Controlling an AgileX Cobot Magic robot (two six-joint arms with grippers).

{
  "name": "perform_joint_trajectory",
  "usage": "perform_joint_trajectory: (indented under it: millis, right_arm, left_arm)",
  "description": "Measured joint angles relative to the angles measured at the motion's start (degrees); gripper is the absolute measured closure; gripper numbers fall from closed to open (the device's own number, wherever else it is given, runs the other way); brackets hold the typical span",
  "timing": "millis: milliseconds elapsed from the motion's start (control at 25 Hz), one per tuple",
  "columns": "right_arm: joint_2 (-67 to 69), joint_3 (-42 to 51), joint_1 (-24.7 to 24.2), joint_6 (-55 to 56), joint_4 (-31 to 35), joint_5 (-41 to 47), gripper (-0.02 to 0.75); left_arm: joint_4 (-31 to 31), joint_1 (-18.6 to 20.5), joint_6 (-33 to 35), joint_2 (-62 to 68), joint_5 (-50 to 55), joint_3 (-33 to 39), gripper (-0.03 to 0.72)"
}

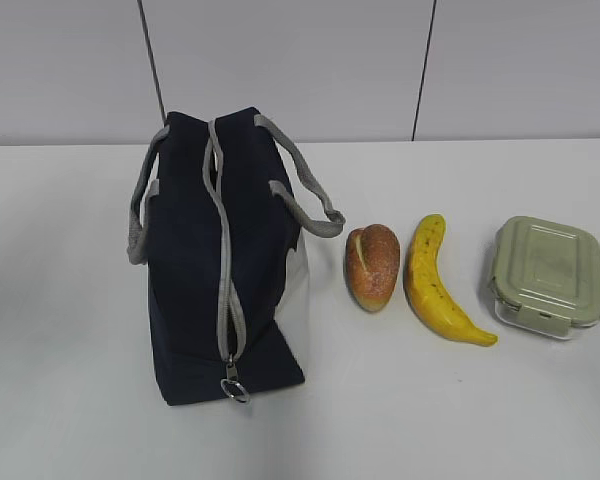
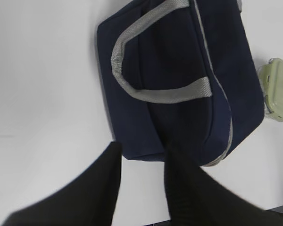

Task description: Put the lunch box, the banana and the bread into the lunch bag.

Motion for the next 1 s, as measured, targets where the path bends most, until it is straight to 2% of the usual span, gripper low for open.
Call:
perform_joint_trajectory:
  millis: [240, 400, 640, 1000]
  right_arm:
    - [0.0, 0.0, 0.0, 0.0, 0.0, 0.0, 0.301]
    - [0.0, 0.0, 0.0, 0.0, 0.0, 0.0, 0.301]
    - [0.0, 0.0, 0.0, 0.0, 0.0, 0.0, 0.301]
    - [0.0, 0.0, 0.0, 0.0, 0.0, 0.0, 0.301]
  left_arm:
    - [-0.5, -6.4, 0.0, 11.3, 0.0, -9.4, 0.445]
    - [-0.5, -9.7, 0.0, 18.6, -0.1, -14.8, 0.403]
    - [-0.5, -11.5, 0.0, 27.3, 0.5, -21.3, 0.307]
    - [-0.6, -12.0, -0.8, 37.6, 3.4, -28.5, 0.295]
